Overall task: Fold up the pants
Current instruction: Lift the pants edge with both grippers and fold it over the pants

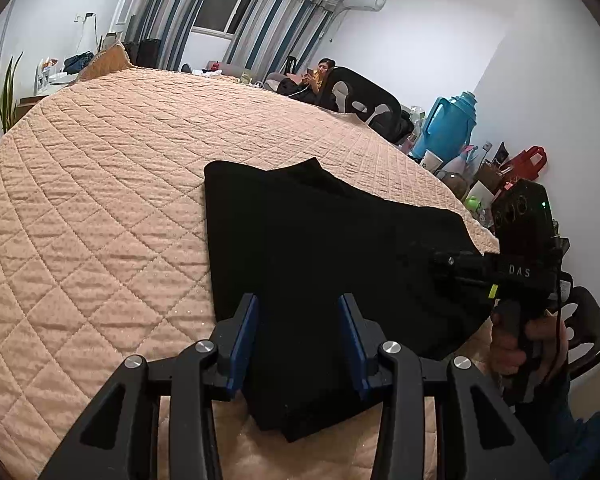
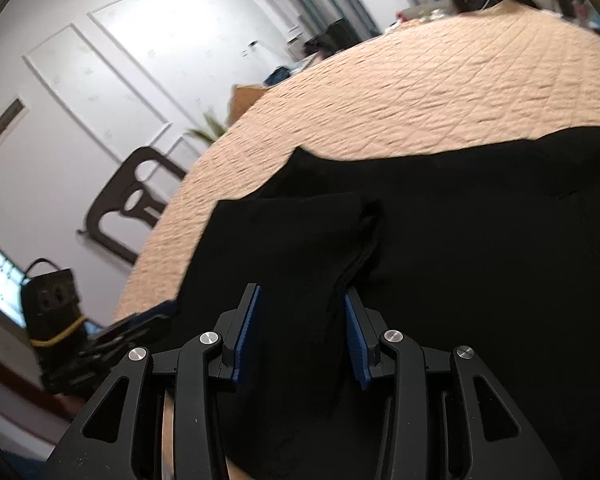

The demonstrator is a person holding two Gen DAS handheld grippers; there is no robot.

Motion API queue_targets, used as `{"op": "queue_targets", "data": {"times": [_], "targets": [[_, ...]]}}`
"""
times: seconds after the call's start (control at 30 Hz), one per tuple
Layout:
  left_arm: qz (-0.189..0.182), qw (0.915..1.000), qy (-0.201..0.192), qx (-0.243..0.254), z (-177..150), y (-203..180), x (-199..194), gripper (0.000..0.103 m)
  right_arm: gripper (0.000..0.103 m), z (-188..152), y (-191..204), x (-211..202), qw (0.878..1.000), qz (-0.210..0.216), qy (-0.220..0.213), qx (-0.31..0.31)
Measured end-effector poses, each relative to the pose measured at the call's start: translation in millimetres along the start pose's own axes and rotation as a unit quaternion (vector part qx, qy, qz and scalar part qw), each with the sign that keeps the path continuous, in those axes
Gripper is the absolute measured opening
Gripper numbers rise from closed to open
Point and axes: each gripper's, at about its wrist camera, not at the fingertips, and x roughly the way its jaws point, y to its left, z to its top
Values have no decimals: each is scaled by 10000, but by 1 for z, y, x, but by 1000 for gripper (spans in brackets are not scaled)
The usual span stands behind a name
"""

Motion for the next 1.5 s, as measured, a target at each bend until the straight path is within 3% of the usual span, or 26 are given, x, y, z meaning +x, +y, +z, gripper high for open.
{"op": "queue_targets", "data": {"times": [0.13, 0.37, 0.53, 0.6, 0.93, 1.17, 1.27, 1.37, 1.4, 1.5], "targets": [[-11, 10000, -5, 30, -1, -2, 0, 44, 5, 2, -3, 6, 9998, -143, 132, 9], [-77, 9999, 48, 128, -4, -10, 1, 44, 3, 19, 8, -28, 9979, 104, -572, -276], [-84, 9998, 69, 192, -5, -15, 3, 44, 4, 15, -26, -7, 9993, -341, -127, 119], [-90, 9998, 72, 184, -6, -15, 2, 44, 3, 10, -34, -7, 9994, -194, -91, 260], [177, 9998, -54, 100, -2, -7, -5, 44, 12, 12, -29, -9, 9990, -40, 165, 403], [274, 9995, -144, 41, -6, -1, -13, 44, 18, -10, -35, -32, 9975, 338, 262, 569], [220, 9997, -109, 81, -9, -4, -11, 44, 18, -20, -28, -38, 9982, 367, 301, 366], [148, 9997, -118, 124, -10, -8, -11, 44, 29, -20, -19, -37, 9983, 429, 382, 63], [95, 9998, -116, 134, -10, -10, -11, 44, 37, -18, -16, -36, 9980, 499, 392, -7], [85, 9997, -78, 209, -11, -13, -9, 44, 41, -13, -12, -27, 9980, 486, 379, -133]]}}
